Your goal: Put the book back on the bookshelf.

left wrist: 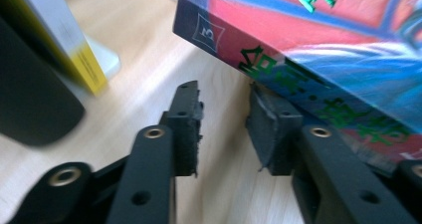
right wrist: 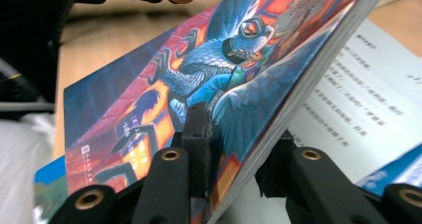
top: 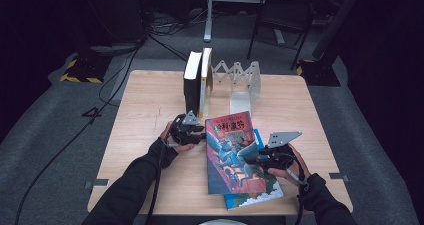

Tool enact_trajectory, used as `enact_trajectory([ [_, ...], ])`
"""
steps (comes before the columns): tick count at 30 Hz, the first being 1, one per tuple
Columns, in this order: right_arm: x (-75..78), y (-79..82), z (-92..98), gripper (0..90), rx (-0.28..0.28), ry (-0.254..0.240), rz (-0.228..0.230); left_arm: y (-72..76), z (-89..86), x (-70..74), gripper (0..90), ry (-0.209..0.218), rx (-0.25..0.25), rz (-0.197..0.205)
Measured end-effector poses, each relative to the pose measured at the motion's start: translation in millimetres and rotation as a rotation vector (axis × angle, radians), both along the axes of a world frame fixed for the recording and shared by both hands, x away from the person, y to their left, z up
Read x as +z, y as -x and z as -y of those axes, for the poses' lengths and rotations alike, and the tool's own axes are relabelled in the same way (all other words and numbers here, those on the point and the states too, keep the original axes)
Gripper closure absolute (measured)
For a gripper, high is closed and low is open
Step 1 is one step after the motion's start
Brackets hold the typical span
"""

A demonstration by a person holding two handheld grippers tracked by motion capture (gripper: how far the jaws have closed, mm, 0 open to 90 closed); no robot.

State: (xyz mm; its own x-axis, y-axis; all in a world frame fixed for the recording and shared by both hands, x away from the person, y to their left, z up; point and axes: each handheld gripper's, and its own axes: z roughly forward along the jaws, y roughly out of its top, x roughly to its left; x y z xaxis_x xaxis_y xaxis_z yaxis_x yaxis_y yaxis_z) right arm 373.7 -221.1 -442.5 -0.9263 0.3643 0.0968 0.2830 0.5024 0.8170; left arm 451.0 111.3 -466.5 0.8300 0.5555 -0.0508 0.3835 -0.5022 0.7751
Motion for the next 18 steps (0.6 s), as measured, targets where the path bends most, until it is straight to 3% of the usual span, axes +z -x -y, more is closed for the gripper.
enact_trajectory([
  [3,5.7,2.0,1.1,71.6,-0.02,-0.011,0.064,-3.6,1.1,20.1,77.0,0.024,-0.036,0.018],
  [6,11.6,4.6,1.7,71.7,-0.035,-0.008,0.158,-4.7,2.3,38.1,87.7,0.042,-0.063,0.036],
  [8,14.5,3.8,1.8,71.5,-0.033,-0.021,0.199,-5.9,1.2,47.9,89.5,0.077,-0.061,0.044],
  [9,14.5,3.8,1.8,71.5,-0.033,-0.021,0.199,-5.9,1.2,47.9,89.5,0.077,-0.061,0.044],
  [10,17.1,0.2,2.5,70.1,-0.015,-0.037,0.22,-5.3,0.0,57.6,89.6,0.108,-0.077,0.063],
  [12,17.7,-0.6,2.4,69.1,-0.013,-0.038,0.225,-4.2,1.1,61.9,89.6,0.106,-0.08,0.074],
  [15,19.6,-4.2,0.5,58.3,0.002,-0.065,0.219,0.8,10.2,70.4,89.6,0.102,-0.133,0.097],
  [18,22.9,-5.3,-4.5,62.7,-0.017,-0.054,0.234,4.0,16.4,78.0,89.6,0.087,-0.152,0.124],
])
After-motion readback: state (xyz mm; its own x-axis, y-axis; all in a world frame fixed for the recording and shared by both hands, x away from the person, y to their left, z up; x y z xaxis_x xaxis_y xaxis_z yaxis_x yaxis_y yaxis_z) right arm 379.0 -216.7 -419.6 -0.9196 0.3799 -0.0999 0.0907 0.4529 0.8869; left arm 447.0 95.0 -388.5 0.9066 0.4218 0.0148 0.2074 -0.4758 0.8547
